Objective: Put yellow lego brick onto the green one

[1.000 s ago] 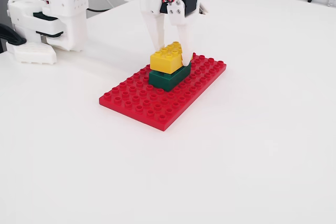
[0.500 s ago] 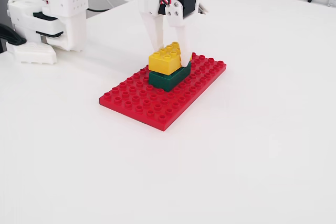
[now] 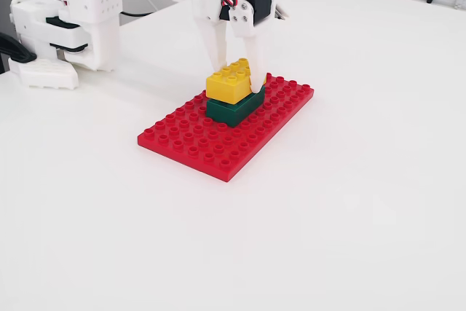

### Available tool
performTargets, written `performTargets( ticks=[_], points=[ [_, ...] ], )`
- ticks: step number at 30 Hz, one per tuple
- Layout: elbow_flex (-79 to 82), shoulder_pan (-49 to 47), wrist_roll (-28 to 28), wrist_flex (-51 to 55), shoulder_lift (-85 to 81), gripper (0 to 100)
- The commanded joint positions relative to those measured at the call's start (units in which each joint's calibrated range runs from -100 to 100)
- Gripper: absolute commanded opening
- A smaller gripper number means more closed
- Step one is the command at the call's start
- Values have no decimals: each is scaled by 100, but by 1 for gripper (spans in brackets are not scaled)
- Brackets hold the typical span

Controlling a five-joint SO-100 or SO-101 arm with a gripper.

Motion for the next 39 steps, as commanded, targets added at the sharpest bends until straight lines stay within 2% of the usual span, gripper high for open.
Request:
performTargets(
  ticks=[1,6,24,33,39],
  points=[
    [2,26,14,23,-63,19],
    [2,26,124,40,-97,23],
    [2,11,118,75,-114,23],
    [-70,-202,77,421,-130,23],
    [-52,-165,113,456,-608,23]
  ],
)
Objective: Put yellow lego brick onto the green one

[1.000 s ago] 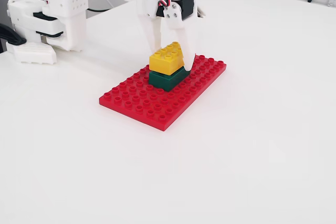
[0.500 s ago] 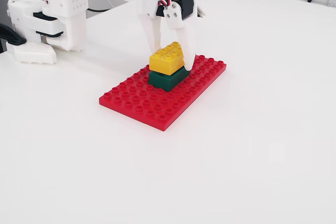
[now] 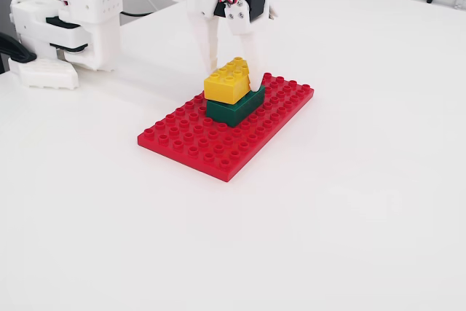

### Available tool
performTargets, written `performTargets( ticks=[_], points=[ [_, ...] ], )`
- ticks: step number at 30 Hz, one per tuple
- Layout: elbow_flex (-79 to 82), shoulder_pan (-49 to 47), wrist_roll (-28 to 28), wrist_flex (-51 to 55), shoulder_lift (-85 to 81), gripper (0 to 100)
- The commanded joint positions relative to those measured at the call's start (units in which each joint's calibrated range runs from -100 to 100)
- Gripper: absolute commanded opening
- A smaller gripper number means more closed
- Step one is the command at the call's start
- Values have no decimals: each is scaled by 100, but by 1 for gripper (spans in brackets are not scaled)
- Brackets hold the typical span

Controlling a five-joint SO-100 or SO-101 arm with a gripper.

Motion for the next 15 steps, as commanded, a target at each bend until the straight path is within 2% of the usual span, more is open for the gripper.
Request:
performTargets(
  ticks=[1,7,15],
  points=[
    [-70,-11,25,6,-456,25],
    [-34,-11,40,-54,-506,33],
    [-431,-55,46,231,-590,33]
  ],
)
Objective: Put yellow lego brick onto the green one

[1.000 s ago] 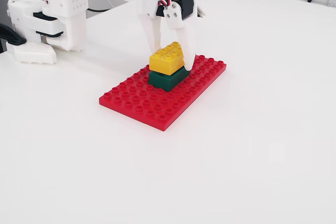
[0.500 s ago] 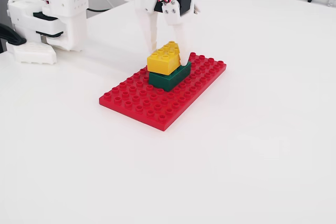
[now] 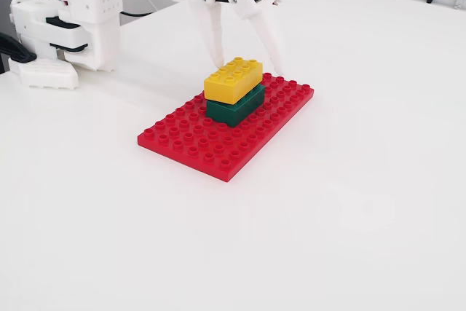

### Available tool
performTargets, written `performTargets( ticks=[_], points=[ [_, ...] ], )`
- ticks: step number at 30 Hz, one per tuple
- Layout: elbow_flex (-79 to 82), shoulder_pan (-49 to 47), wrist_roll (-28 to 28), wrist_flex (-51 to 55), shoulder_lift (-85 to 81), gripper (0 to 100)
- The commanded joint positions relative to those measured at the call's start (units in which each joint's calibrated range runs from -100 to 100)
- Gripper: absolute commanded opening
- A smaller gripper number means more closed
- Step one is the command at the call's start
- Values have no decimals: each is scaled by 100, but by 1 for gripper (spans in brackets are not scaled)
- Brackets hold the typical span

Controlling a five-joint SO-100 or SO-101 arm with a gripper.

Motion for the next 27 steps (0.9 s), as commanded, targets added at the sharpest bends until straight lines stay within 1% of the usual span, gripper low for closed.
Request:
performTargets(
  ticks=[1,5,7,10,12,14,15,16,19,22,27],
  points=[
    [-468,-25,30,249,-227,33],
    [-1055,-25,40,672,-227,33],
    [-1498,-25,150,975,-227,33],
    [-2275,26,155,1650,-227,32],
    [-2727,26,124,2204,-252,26],
    [-2944,26,119,2550,-411,13],
    [-2962,26,119,2584,-537,8],
    [-2944,26,134,2584,-688,5],
    [-2718,34,155,2584,-1324,5],
    [-2311,11,134,2584,-2070,1],
    [-1317,41,160,2463,-3025,1]
  ],
)
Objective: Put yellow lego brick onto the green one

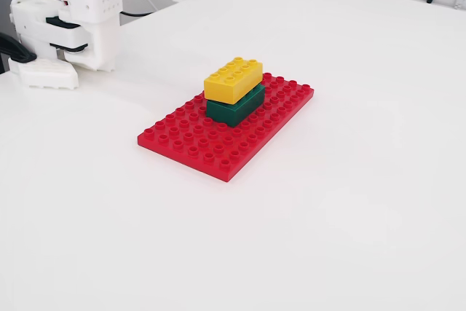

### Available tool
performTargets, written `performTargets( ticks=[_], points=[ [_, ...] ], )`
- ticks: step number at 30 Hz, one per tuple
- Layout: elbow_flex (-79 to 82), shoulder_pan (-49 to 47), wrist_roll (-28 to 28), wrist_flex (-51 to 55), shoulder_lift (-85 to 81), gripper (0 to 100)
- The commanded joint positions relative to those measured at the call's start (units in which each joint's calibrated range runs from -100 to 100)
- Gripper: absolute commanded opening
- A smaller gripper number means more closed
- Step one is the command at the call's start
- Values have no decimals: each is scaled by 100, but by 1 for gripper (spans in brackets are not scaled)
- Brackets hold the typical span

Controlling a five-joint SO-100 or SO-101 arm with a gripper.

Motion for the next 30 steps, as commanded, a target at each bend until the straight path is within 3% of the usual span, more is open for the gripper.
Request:
performTargets(
  ticks=[1,12,19,30],
  points=[
    [775,41,10,-173,-753,1],
    [3541,1242,15,-1609,-2671,1],
    [5312,1006,20,-2396,-3426,1],
    [6578,940,25,-3210,-3493,1]
  ],
)
